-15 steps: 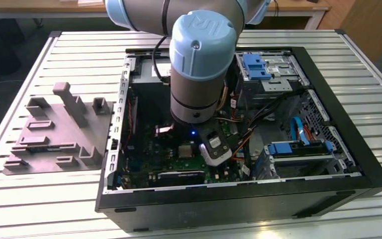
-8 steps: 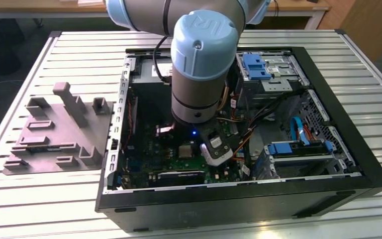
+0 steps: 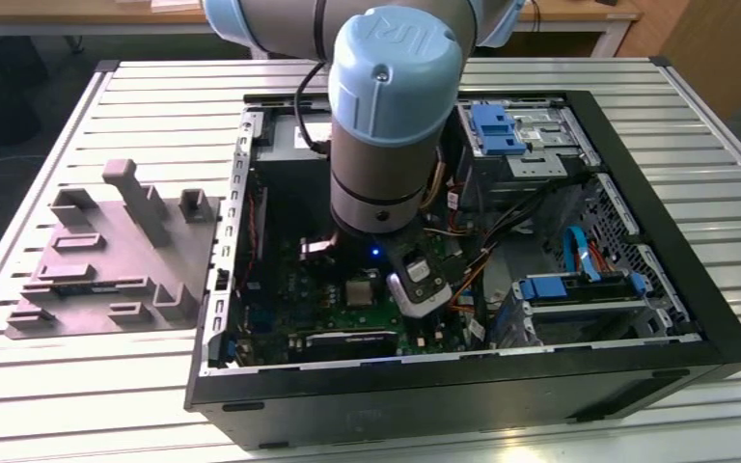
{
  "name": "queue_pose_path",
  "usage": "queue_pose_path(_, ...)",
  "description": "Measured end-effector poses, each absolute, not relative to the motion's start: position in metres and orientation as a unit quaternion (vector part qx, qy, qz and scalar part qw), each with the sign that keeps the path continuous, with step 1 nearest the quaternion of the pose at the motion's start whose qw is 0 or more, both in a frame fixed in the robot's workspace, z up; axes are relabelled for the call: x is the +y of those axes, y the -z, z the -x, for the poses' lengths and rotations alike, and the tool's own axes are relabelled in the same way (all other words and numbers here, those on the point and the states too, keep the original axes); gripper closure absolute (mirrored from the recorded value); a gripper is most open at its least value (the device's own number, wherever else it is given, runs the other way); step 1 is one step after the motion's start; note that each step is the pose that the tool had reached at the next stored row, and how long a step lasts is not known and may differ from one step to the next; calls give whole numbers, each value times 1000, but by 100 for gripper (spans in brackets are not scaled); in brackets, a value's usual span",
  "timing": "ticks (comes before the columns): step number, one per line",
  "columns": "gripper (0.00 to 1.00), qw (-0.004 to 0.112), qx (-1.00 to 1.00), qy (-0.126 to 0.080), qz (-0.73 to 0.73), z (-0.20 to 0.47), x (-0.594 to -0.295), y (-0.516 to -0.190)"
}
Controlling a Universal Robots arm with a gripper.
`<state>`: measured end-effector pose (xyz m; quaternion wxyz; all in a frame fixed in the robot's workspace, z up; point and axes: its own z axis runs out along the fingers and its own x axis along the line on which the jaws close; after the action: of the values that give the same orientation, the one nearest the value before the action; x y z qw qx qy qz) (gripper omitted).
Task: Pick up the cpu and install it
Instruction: 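Place the cpu into insertion slot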
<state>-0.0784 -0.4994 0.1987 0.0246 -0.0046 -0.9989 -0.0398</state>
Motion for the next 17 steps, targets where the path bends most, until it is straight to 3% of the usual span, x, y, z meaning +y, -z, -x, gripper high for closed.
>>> queue_pose_path(4, 46, 25, -999, 40, 5, 81, -499, -198)
queue_pose_path(7, 34, 25, -999, 40, 5, 81, -499, -195)
queue_pose_path(15, 36, 25, -999, 40, 5, 81, -499, -188)
queue_pose_path(17, 41, 25, -999, 40, 5, 81, -499, -187)
